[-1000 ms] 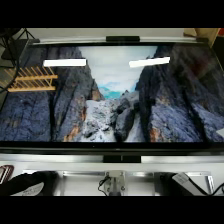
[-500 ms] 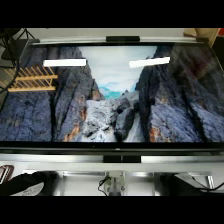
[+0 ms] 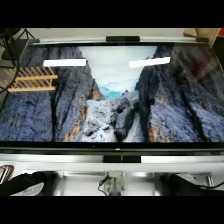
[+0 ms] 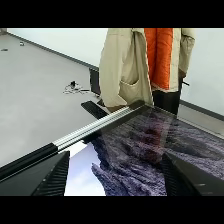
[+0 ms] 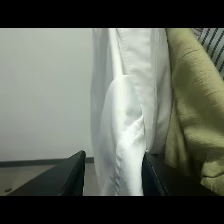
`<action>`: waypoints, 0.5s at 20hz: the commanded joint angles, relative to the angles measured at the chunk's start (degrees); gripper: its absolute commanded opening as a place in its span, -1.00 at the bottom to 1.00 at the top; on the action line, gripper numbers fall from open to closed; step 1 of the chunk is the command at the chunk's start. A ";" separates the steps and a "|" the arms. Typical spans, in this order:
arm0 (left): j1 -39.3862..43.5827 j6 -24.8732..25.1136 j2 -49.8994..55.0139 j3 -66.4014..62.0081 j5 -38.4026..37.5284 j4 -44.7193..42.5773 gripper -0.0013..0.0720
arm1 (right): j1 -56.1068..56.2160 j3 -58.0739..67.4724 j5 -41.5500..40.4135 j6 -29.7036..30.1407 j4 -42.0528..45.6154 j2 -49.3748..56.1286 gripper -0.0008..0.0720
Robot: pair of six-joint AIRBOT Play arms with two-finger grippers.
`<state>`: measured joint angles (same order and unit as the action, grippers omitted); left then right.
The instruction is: Fold the shirts.
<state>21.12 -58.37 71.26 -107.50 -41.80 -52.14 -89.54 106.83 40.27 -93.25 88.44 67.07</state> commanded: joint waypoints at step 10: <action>-0.04 -0.04 2.23 0.00 -3.08 -1.03 0.88 | -0.35 0.00 32.96 0.28 -0.70 -10.40 0.31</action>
<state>21.12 -58.43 72.82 -107.50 -43.42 -53.15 -89.84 106.83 63.20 -92.90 87.70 59.11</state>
